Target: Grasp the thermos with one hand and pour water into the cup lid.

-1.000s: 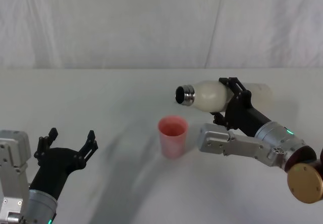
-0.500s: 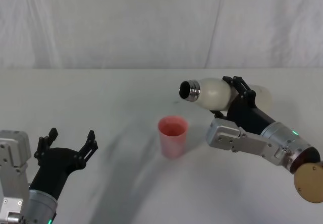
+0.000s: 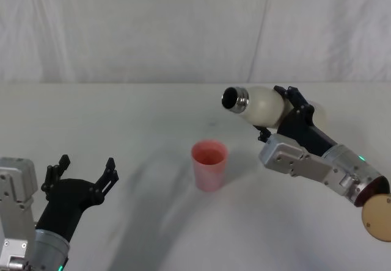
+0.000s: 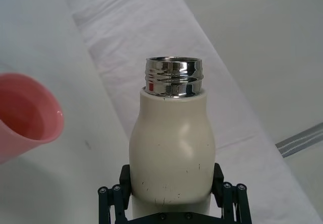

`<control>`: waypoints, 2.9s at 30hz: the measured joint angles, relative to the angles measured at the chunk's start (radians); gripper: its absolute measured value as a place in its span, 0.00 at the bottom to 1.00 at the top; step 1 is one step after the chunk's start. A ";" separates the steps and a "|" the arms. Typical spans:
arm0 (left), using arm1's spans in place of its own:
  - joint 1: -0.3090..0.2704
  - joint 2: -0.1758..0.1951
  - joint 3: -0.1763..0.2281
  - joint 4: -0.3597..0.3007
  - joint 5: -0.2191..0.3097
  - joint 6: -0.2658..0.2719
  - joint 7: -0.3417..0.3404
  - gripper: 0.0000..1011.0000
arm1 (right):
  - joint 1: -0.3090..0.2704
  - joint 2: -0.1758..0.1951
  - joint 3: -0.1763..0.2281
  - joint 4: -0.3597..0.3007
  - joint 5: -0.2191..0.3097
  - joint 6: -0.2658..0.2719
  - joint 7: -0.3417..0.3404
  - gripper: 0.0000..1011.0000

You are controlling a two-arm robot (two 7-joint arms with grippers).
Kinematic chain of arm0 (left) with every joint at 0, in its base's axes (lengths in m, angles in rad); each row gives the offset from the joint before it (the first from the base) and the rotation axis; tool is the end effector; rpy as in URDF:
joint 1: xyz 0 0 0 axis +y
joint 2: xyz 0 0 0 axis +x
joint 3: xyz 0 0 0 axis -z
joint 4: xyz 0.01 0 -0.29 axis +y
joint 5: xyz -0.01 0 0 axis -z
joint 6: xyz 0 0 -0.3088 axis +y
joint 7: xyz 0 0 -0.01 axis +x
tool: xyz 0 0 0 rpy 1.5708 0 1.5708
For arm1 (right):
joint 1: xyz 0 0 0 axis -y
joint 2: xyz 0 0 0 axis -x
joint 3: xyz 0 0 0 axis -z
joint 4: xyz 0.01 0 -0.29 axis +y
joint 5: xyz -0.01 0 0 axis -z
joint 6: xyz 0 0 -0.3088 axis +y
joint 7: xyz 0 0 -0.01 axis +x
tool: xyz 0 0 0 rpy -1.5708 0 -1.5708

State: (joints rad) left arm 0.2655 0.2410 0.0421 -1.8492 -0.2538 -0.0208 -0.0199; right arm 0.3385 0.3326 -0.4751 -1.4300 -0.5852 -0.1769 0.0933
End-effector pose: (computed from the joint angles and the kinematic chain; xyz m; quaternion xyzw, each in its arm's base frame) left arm 0.2530 0.0376 -0.2852 -0.0174 0.0064 0.6616 0.7496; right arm 0.3955 0.0290 -0.2563 -0.2188 -0.4464 -0.4163 0.7613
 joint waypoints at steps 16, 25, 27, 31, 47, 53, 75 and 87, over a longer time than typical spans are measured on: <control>0.000 0.000 0.000 0.000 0.000 0.000 0.000 0.99 | -0.045 -0.009 0.059 0.013 0.106 -0.065 -0.009 0.94; 0.000 0.000 0.000 0.000 0.000 0.000 0.000 0.99 | -0.083 -0.025 0.100 0.009 0.202 -0.114 0.008 0.94; 0.000 0.000 0.000 0.000 0.000 0.000 0.000 0.99 | -0.091 -0.030 0.110 0.010 0.227 -0.125 0.013 0.94; 0.000 0.000 0.000 0.000 0.000 0.000 0.000 0.99 | -0.109 -0.056 0.141 0.023 0.302 -0.159 0.023 0.94; 0.000 0.000 0.000 0.000 0.000 0.000 0.000 0.99 | -0.118 -0.073 0.158 0.031 0.344 -0.174 0.030 0.94; 0.000 0.000 0.000 0.000 0.000 0.000 0.000 0.99 | -0.117 -0.071 0.156 0.031 0.340 -0.172 0.030 0.94; 0.000 0.000 0.000 0.000 0.000 0.000 0.000 0.99 | -0.138 -0.143 0.249 0.064 0.542 -0.239 0.094 0.94; 0.000 0.000 0.000 0.000 0.000 0.000 0.000 0.99 | -0.164 -0.136 0.276 0.029 0.601 -0.170 0.152 0.94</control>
State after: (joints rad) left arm 0.2655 0.2410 0.0421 -1.8492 -0.2538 -0.0208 -0.0199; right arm 0.1743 0.1971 -0.1990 -1.4007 0.0158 -0.3466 0.2450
